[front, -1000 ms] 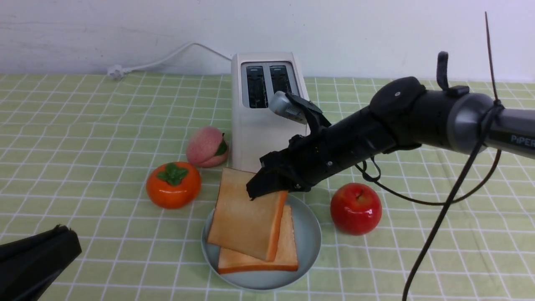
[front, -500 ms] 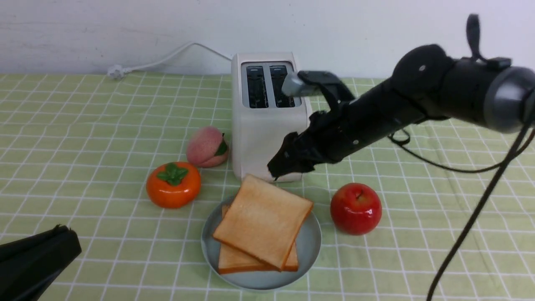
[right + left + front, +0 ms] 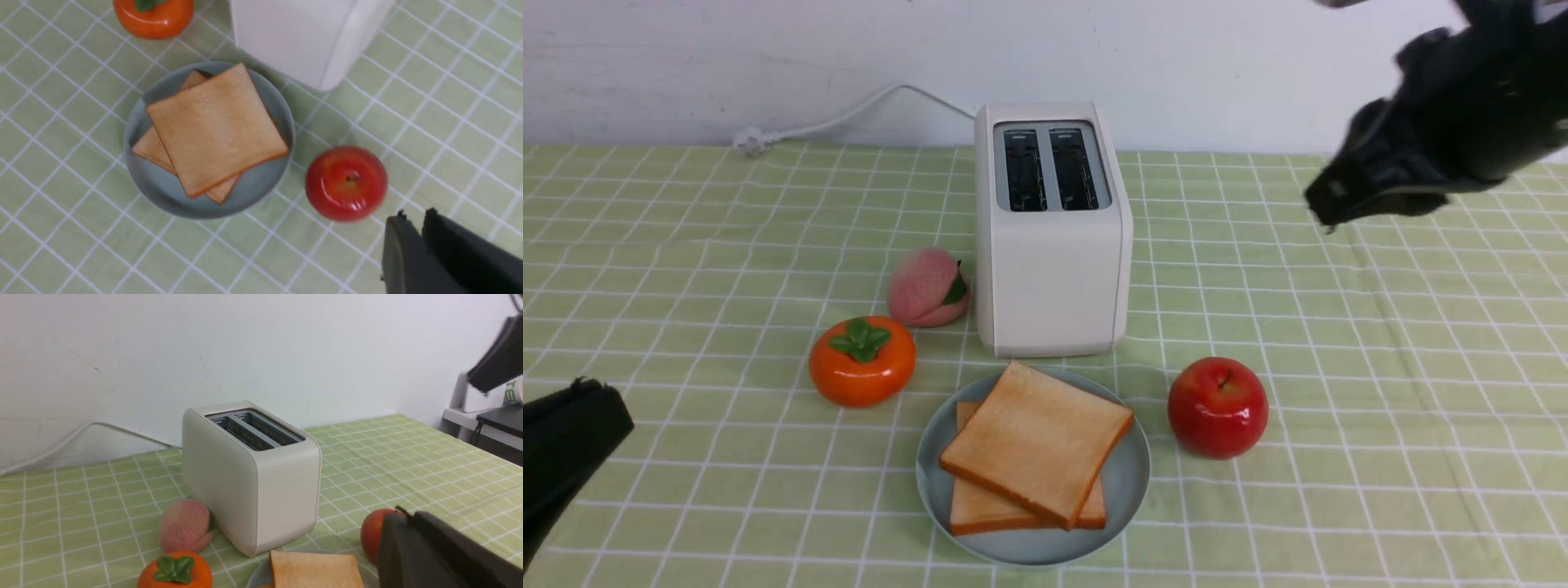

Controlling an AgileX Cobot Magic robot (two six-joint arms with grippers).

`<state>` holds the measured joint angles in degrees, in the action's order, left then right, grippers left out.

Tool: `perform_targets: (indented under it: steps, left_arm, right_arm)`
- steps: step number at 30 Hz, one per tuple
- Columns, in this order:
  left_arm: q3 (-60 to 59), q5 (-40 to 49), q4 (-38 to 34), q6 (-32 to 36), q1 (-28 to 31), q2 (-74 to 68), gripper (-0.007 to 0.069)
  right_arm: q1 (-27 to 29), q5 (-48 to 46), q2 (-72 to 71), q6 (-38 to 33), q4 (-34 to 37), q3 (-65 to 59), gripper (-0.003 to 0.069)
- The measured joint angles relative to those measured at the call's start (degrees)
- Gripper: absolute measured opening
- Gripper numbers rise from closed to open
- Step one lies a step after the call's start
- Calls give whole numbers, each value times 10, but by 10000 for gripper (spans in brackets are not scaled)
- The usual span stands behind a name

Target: Take toasted bread from bread machine on green coffee tablecloth place on plate.

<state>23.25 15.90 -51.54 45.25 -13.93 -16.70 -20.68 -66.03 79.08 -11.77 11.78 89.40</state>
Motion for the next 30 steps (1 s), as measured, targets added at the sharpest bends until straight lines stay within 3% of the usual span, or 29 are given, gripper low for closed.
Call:
perform_targets:
  steps: [3, 7, 18, 23, 30]
  left_arm:
    - [0, -22, -1, 0, 0, 0, -2]
    - [-1, -42, -1, 0, 0, 0, -2]
    - [-82, -47, -23, 0, 0, 116, -13]
    - [-119, -49, -26, 0, 0, 140, -13]
    - [-129, -51, -28, 0, 0, 140, -13]
  right_arm:
    - [0, -49, -49, 45, -29, 0, -14]
    - [0, -57, -106, 81, -35, -17, -15]
    - [0, -51, -357, 167, -36, -275, -6]
    - [0, 81, -516, 217, -37, -453, -3]
    - [0, 277, -622, 228, -37, -619, 3]
